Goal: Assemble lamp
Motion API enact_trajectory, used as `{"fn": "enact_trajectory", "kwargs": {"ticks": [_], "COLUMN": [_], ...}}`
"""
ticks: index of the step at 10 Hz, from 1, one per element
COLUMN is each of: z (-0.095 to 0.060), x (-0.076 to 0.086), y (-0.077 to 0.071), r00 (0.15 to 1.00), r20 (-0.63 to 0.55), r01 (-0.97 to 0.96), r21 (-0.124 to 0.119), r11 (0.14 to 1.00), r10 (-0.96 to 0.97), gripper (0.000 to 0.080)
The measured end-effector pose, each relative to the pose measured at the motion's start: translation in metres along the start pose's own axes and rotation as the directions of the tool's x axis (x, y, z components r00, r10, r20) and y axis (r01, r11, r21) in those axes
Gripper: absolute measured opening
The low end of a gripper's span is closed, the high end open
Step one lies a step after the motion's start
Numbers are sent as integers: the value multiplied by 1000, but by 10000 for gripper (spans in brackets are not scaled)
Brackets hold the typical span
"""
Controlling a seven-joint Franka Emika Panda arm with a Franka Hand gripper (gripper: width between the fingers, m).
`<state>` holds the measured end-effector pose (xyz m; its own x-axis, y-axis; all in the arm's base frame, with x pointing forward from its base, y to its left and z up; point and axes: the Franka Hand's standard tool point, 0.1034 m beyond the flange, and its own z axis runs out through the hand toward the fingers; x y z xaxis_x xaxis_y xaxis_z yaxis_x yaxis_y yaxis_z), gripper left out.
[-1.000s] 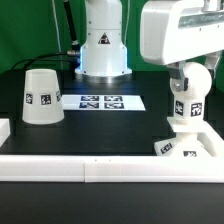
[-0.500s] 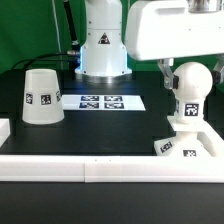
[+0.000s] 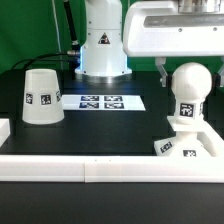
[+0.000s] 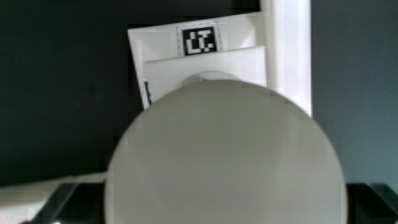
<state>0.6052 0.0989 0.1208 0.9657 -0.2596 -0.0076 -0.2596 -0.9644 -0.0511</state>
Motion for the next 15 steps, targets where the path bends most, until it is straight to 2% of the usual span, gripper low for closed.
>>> {"fn": "enact_trajectory", "kwargs": {"ticks": [3, 5, 8, 9, 10, 11, 12, 13, 14, 15], "z": [0, 0, 0, -1, -1, -1, -1, -1, 0, 0], "x": [0, -1, 0, 0, -2, -2, -2, -2, -4, -6], "y": [0, -1, -1, 0, -1, -2, -3, -2, -1, -1], "r00": [964, 881, 754, 743, 731, 725, 731, 746, 805, 829], "r20": [8, 19, 58, 67, 79, 80, 80, 80, 85, 88], "r01": [-265, -474, -657, -668, -681, -688, -681, -665, -591, -557], "r21": [10, 16, 33, 30, 23, 27, 27, 28, 25, 22], "r11": [964, 880, 753, 743, 732, 725, 732, 746, 806, 830], "r10": [265, 474, 655, 665, 677, 684, 678, 661, 587, 553], "gripper": [577, 577, 577, 577, 640, 683, 683, 695, 698, 698]}}
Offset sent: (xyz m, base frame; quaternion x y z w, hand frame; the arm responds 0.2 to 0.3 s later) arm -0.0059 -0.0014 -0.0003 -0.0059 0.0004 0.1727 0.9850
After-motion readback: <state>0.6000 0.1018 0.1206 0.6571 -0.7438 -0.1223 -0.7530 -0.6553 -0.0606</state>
